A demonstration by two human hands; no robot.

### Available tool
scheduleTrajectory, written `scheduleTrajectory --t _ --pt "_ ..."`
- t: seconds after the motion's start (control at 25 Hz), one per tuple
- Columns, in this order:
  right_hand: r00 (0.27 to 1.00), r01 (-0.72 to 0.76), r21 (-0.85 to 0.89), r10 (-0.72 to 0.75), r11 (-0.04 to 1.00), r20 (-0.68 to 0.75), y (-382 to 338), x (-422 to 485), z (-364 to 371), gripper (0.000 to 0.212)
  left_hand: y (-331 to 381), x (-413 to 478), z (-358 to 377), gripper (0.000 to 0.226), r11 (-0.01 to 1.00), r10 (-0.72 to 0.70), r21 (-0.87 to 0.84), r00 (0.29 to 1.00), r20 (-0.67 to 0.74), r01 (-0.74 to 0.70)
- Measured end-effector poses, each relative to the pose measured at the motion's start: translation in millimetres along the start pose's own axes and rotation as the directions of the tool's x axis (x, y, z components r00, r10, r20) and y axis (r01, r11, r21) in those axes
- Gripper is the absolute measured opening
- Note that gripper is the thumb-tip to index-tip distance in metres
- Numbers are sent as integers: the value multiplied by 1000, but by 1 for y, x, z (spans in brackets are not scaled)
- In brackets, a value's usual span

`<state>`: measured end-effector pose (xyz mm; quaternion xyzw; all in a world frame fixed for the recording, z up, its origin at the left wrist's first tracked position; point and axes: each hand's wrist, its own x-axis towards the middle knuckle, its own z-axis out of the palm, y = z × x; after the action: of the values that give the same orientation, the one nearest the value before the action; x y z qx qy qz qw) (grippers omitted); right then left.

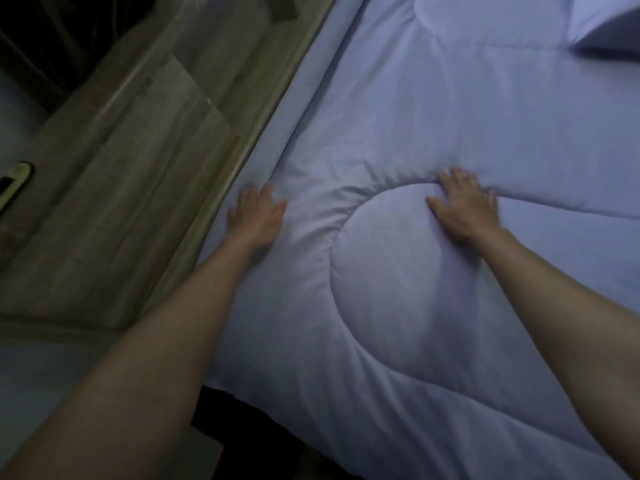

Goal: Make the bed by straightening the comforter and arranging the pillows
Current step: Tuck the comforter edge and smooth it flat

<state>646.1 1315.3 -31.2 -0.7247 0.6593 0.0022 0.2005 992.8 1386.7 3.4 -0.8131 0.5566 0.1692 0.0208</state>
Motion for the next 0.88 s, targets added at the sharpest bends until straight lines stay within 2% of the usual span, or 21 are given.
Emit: scheduleTrajectory --t 0.08,0.2,0.28,0.36,0.44,0.48,0.52,0.56,0.6,0.64,0.68,0.72,0.76,0.8,0.84,0.88 --pt "1000 21 -59 -20 998 17 -24 16 12 61 -16 17 15 59 985 -27 -169 999 35 32" --pt "992 126 -130 -129 983 -10 -65 22 27 60 -30 21 40 68 907 -86 -394 982 170 147" --pt "971 233 -163 -237 959 -6 -90 11 38 61 -36 24 53 66 863 -88 -475 977 193 171" --pt "921 384 -211 -390 899 13 -112 -20 53 63 -39 29 54 61 802 -75 -572 979 189 172" --pt "831 547 -227 -556 806 25 -125 -68 74 59 -40 35 48 58 753 -74 -625 970 230 206" --pt "766 634 -215 -642 743 42 -127 -99 86 56 -37 33 46 56 753 -99 -615 965 244 233" --pt "682 727 -181 -727 662 83 -126 -127 95 53 -33 27 45 55 795 -148 -556 966 211 243" --pt "585 811 -126 -798 571 147 -119 -152 98 51 -27 17 47 56 865 -193 -447 974 121 227" --pt "505 862 -68 -843 502 184 -105 -170 96 50 -18 2 49 58 927 -182 -334 983 -4 170" --pt "499 866 -37 -856 499 137 -85 -178 88 51 -5 -13 53 62 968 -88 -246 990 -108 59" --pt "595 803 -56 -803 593 36 -61 -176 77 53 11 -28 58 64 978 50 -190 984 -172 -83" --pt "760 637 -77 -642 767 -100 -34 -168 67 54 30 -40 64 64 962 196 -151 960 -198 -228" --pt "891 373 -62 -376 926 -254 -2 -156 53 57 50 -50 71 63 922 345 -108 916 -202 -371" --pt "942 73 -30 -79 997 -328 31 -145 36 62 71 -60 78 63 860 492 -45 851 -185 -508" --pt "931 -203 1 193 979 -310 62 -141 23 67 90 -71 88 63 788 612 18 779 -137 -616" --pt "895 -387 6 376 922 -241 81 -141 17 71 104 -79 96 63 727 686 63 720 -101 -684"
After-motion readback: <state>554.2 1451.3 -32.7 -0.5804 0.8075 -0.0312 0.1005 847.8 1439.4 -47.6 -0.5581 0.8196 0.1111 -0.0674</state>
